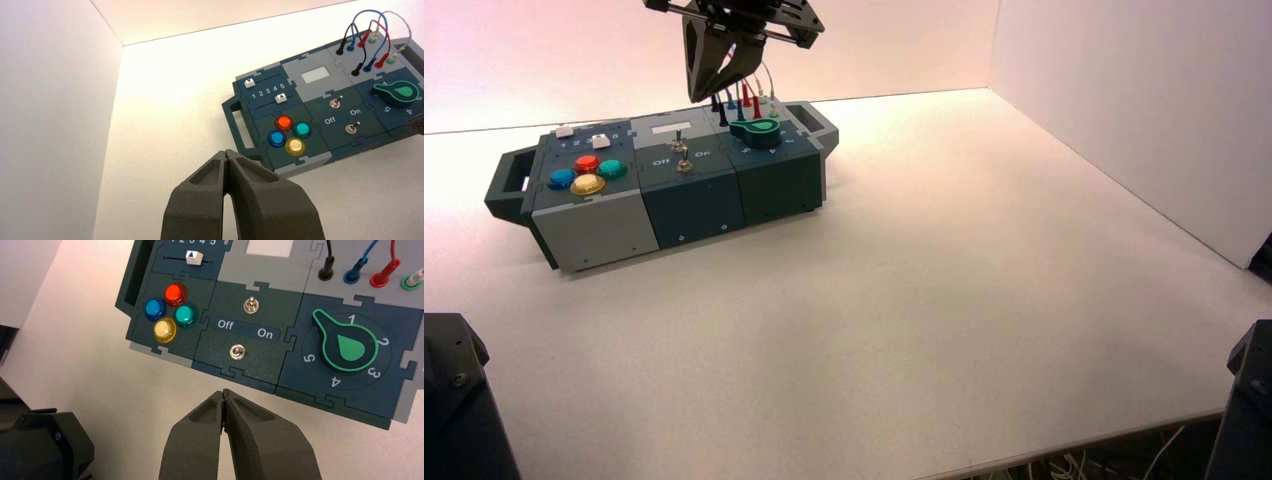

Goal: Move the box away.

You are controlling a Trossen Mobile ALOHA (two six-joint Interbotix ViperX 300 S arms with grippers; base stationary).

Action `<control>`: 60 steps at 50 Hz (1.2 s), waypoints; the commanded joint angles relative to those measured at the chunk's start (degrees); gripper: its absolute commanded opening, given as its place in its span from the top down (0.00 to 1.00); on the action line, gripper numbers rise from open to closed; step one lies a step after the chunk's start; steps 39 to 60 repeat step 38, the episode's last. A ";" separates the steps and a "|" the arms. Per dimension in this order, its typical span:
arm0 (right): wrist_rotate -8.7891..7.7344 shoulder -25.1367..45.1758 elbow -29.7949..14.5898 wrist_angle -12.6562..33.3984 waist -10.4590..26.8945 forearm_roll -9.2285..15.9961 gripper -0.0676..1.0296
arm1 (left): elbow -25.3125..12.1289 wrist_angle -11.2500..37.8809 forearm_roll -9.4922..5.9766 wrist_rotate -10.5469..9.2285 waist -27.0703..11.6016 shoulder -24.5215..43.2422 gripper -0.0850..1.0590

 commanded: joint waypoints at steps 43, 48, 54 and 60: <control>-0.35 -0.97 -5.80 -1.05 0.18 -0.97 0.96 | -0.88 -0.44 0.00 -0.79 -0.35 0.79 0.96; -0.35 -0.97 -5.80 -1.05 0.18 -0.97 0.96 | -0.88 -0.44 0.00 -0.79 -0.35 0.79 0.96; -0.35 -0.97 -5.80 -1.05 0.18 -0.97 0.96 | -0.88 -0.44 0.00 -0.79 -0.35 0.79 0.96; -0.35 -0.97 -5.80 -1.05 0.18 -0.97 0.96 | -0.88 -0.44 0.00 -0.79 -0.35 0.79 0.96</control>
